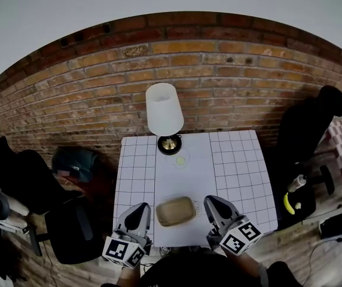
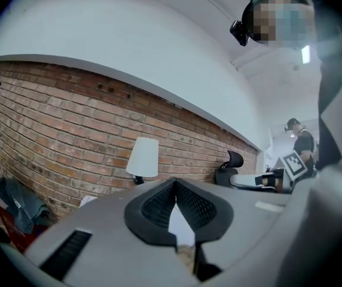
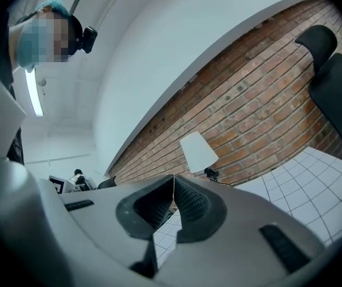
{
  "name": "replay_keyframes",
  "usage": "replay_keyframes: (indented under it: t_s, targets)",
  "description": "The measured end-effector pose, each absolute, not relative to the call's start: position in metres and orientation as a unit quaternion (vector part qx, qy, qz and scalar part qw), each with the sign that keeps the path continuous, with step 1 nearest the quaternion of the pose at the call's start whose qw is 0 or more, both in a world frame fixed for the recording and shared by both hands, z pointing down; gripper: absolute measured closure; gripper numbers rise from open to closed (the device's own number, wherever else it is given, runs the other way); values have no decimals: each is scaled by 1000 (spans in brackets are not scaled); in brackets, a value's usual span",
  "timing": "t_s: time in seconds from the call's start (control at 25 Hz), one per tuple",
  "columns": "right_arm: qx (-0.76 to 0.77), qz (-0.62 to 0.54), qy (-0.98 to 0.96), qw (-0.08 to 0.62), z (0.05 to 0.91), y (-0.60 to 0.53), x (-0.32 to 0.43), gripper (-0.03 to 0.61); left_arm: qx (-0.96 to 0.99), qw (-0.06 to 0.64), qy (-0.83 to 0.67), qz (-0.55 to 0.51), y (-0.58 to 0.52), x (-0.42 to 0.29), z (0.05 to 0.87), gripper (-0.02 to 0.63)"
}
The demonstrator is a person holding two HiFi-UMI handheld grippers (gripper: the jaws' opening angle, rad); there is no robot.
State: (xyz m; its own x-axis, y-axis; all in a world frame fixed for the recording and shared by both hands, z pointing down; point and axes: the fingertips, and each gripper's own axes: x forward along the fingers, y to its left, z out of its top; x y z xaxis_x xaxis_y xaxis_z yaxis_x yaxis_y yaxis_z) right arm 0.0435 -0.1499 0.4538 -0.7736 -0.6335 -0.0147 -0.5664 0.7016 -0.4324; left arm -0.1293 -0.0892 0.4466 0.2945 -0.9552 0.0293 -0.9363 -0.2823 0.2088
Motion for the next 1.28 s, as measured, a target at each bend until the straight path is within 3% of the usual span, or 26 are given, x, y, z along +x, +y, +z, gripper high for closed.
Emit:
replay_keyframes:
  t_s: [0.68, 1.2, 1.28]
  targets:
    - [-428, -219, 875, 56, 522, -141, 17, 572, 852, 121, -509, -4, -104, -158, 510, 603]
    - [-433, -251, 866, -9, 588, -144, 10, 571, 852, 205, -481, 36, -109, -149, 584, 603]
    - [-432, -260, 864, -22, 599, -144, 9, 539, 847, 223, -480, 40, -110, -148, 595, 603]
